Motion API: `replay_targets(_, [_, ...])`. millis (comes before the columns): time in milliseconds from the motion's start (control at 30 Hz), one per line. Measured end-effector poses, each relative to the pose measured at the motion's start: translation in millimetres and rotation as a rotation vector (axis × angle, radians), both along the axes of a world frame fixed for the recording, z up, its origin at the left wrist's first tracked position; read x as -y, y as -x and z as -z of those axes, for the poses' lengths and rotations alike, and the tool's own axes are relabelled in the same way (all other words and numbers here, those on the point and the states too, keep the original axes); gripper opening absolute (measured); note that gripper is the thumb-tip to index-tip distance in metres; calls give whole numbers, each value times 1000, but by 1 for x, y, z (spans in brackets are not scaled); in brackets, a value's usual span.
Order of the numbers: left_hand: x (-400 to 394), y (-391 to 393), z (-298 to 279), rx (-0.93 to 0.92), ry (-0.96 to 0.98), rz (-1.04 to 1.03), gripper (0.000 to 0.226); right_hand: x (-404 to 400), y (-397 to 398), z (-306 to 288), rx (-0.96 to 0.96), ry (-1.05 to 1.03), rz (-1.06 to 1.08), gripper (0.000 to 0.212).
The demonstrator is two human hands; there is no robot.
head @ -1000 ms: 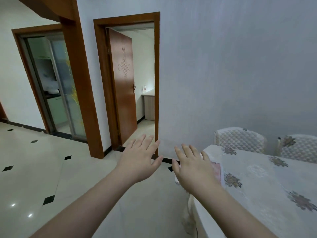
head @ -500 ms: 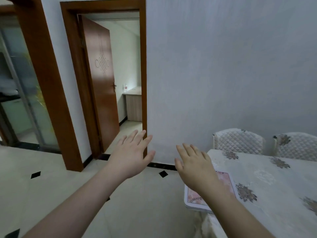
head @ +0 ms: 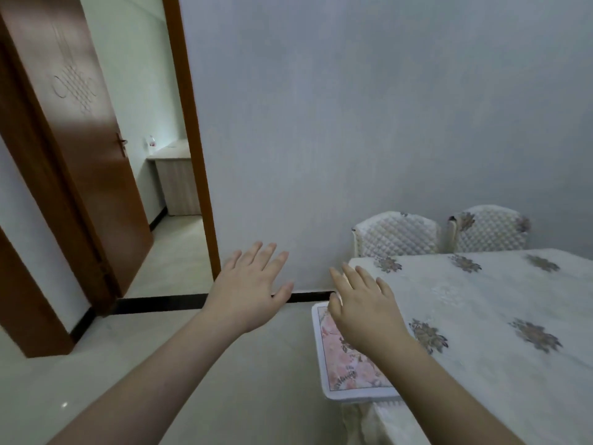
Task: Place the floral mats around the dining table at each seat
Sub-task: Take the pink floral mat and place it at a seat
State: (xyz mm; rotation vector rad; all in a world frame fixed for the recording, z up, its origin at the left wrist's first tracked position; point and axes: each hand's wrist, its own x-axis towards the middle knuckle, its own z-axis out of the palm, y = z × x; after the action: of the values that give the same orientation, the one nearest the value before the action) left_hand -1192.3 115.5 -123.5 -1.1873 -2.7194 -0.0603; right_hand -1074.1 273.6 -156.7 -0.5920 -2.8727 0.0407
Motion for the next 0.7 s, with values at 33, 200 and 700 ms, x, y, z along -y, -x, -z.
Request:
replay_targets(33, [-18, 9, 5, 6, 3, 25, 63, -14, 4, 7, 1, 16, 28, 72])
replay_targets(200, [-101, 49, 40, 9, 29, 147, 64, -85, 25, 37, 10, 36, 135, 60])
replay_targets(700, [-274, 124, 111, -70, 5, 584, 60, -206, 73, 107, -68, 45, 447, 57])
